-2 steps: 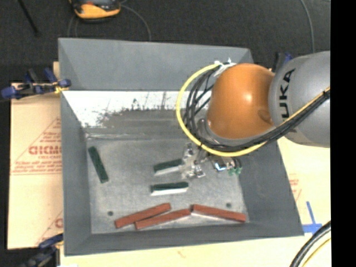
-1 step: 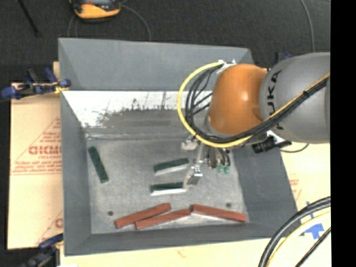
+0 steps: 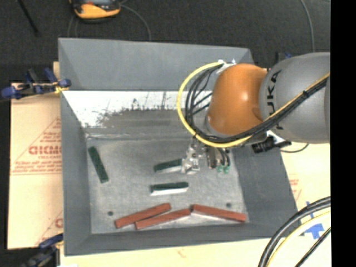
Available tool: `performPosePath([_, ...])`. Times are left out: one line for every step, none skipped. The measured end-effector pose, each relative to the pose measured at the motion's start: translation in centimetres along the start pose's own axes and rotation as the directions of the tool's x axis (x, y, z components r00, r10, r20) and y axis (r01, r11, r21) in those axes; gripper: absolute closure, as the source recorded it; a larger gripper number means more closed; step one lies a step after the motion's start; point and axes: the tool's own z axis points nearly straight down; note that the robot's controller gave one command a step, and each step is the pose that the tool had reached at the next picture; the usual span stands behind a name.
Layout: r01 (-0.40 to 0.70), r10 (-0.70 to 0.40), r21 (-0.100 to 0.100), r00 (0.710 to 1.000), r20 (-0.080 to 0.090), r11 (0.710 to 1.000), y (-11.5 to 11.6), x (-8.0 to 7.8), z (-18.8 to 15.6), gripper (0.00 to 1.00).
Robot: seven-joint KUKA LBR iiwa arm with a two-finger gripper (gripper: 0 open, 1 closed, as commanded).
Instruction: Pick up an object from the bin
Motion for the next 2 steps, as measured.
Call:
performPosePath([-0.001, 0.001, 0.0, 1.0, 0.0, 1.0, -0.01, 0.0, 0.0, 0.0])
performPosePath([-0.002, 0.002, 0.0, 1.0, 0.0, 1.0, -0.01, 0.0, 0.0, 0.0])
